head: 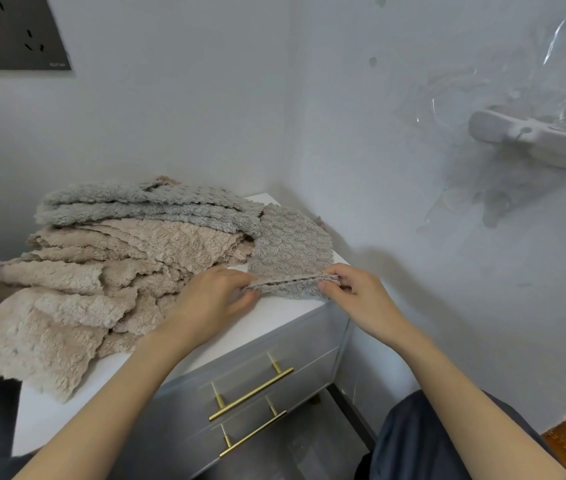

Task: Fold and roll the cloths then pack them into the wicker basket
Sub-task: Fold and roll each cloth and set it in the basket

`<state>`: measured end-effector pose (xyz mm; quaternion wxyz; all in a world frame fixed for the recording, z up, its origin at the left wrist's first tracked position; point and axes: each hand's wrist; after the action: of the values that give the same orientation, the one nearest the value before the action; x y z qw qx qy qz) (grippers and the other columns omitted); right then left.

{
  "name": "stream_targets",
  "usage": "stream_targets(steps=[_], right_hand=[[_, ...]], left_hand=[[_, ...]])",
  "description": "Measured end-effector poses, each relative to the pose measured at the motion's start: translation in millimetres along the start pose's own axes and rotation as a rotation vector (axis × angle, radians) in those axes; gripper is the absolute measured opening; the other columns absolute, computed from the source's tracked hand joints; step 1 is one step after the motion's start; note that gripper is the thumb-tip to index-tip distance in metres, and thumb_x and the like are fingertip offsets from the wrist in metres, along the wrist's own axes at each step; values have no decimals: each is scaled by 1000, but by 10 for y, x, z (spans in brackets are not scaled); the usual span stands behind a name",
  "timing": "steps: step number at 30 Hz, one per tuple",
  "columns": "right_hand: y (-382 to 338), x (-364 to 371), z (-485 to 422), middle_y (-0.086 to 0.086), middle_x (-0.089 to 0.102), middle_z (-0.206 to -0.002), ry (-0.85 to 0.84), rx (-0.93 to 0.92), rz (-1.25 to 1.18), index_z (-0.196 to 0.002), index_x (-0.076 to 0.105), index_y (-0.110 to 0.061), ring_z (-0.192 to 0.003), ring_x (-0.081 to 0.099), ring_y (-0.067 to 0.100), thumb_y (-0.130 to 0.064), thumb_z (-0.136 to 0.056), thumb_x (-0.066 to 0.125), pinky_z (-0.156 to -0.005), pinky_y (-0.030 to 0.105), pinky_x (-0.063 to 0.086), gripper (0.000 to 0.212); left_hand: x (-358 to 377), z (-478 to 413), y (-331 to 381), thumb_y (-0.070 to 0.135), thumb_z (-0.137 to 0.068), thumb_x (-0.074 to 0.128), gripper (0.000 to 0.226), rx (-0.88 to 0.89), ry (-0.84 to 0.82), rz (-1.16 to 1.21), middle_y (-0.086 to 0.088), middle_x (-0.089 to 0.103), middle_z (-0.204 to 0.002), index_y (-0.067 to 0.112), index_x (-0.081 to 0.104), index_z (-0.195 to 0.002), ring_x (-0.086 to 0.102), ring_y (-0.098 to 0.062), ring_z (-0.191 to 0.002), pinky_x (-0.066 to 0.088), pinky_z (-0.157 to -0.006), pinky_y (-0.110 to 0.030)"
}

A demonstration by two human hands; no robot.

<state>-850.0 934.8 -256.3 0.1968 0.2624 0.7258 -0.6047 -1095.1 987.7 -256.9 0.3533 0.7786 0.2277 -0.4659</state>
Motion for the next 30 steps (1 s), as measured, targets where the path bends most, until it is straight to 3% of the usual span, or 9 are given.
stream_targets(steps=[2, 4, 6, 10, 16, 20, 24, 27, 30], right_hand=[[33, 0, -15, 12, 69, -83, 39, 24, -14, -90, 66, -17, -80, 62, 28, -26, -92, 61, -69, 32, 44, 10], [69, -6, -36, 6, 69, -77, 89, 56, -10, -86, 65, -17, -69, 60, 22, -30, -91, 62, -64, 28, 41, 14], [105, -15, -55, -1, 70, -73, 141, 93, 3, -85, 65, -20, -62, 54, 9, -35, -89, 63, -63, 27, 40, 16], [146, -10, -79, -10, 66, -69, 238, 132, 110, -86, 66, -27, -59, 52, -1, -41, -85, 66, -60, 23, 37, 15], [101, 51, -76, -12, 63, -70, 296, 118, 330, -90, 61, -29, -84, 57, 16, -40, -86, 65, -73, 32, 46, 11], [-28, 97, -35, -5, 64, -95, 398, -174, 552, -99, 67, -18, -95, 54, 23, -8, -82, 67, -78, 32, 41, 20], [-171, 288, 33, 7, 66, -119, 227, -510, 526, -113, 69, -6, -112, 61, 26, 14, -76, 63, -96, 38, 47, 42], [-185, 437, 80, 4, 50, -142, -22, -441, 590, -137, 52, -10, -135, 43, 23, 2, -92, 50, -118, 33, 22, 46], [-101, 451, 84, -2, 29, -155, -110, -395, 657, -149, 30, -15, -146, 20, 15, -9, -100, 37, -114, 18, -8, 50]], left_hand=[[6, -34, -23, 42, -93, 50, 34, -57, 1, 151, 1, 66, -75, 16, 71, -85, 56, -14, -73, 45, -72, -34], [23, -81, -11, 42, -92, 52, 49, -136, 24, 239, -13, 51, -61, 3, 56, -64, 46, -23, -58, 39, -63, -37], [66, -118, 23, 38, -93, 55, 50, -188, 65, 280, -8, 39, -53, 9, 43, -55, 36, -17, -51, 32, -57, -32], [174, -177, 65, 39, -93, 55, 43, -252, 115, 252, 5, 44, -52, 14, 46, -59, 39, -9, -49, 30, -53, -25], [220, -185, 49, 47, -87, 61, 29, -392, 168, 220, 4, 65, -66, 20, 60, -78, 59, -12, -65, 49, -69, -34], [234, -176, 66, 47, -86, 62, 26, -420, 202, 195, 6, 63, -62, 24, 59, -74, 59, -8, -64, 50, -77, -37], [230, -190, 80, 47, -85, 63, 25, -426, 196, 201, 9, 62, -61, 25, 61, -74, 58, -7, -63, 50, -76, -36], [222, -197, 81, 48, -83, 63, 24, -426, 196, 201, 11, 61, -62, 26, 61, -74, 57, -4, -63, 48, -74, -33], [220, -198, 81, 48, -83, 64, 22, -413, 205, 179, 12, 60, -63, 28, 60, -74, 56, -2, -64, 47, -71, -31]])
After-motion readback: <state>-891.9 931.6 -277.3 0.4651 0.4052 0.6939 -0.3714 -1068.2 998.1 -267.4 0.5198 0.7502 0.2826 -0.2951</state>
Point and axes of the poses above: each hand's wrist, its own z-axis away from the middle knuckle, its own x-axis out of the palm, y = z × x
